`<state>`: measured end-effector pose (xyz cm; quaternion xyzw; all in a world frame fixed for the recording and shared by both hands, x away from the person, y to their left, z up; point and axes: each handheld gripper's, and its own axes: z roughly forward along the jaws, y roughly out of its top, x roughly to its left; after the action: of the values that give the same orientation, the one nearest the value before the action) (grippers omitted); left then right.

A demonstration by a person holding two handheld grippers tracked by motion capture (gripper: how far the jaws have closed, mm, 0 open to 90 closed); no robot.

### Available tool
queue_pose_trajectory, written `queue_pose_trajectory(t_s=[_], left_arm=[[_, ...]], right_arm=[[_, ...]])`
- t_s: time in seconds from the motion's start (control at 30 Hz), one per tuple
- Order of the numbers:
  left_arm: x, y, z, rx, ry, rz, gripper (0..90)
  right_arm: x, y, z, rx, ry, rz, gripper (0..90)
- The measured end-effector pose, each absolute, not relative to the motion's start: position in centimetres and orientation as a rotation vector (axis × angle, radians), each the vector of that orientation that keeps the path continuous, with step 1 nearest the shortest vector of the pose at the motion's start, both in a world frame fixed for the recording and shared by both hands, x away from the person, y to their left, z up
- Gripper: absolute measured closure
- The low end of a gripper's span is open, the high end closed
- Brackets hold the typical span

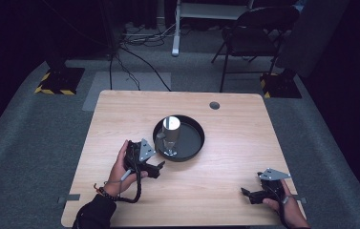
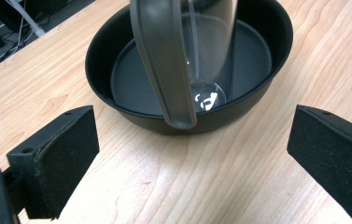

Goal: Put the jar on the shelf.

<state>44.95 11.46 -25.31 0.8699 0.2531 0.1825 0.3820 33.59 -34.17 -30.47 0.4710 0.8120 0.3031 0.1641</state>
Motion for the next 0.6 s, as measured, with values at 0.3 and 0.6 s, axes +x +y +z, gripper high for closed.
queue_pose_trajectory(t_s=[0.3, 0.6], left_arm=[[44.2, 11.6, -25.8, 2.251, 0.620, 0.466, 1.6], [43.5, 11.7, -26.2, 2.286, 0.593, 0.465, 1.7]], right_arm=[[33.6, -34.2, -30.5, 1.342, 2.315, 0.864, 0.0], [33.6, -34.2, -30.5, 1.342, 2.316, 0.864, 0.0]])
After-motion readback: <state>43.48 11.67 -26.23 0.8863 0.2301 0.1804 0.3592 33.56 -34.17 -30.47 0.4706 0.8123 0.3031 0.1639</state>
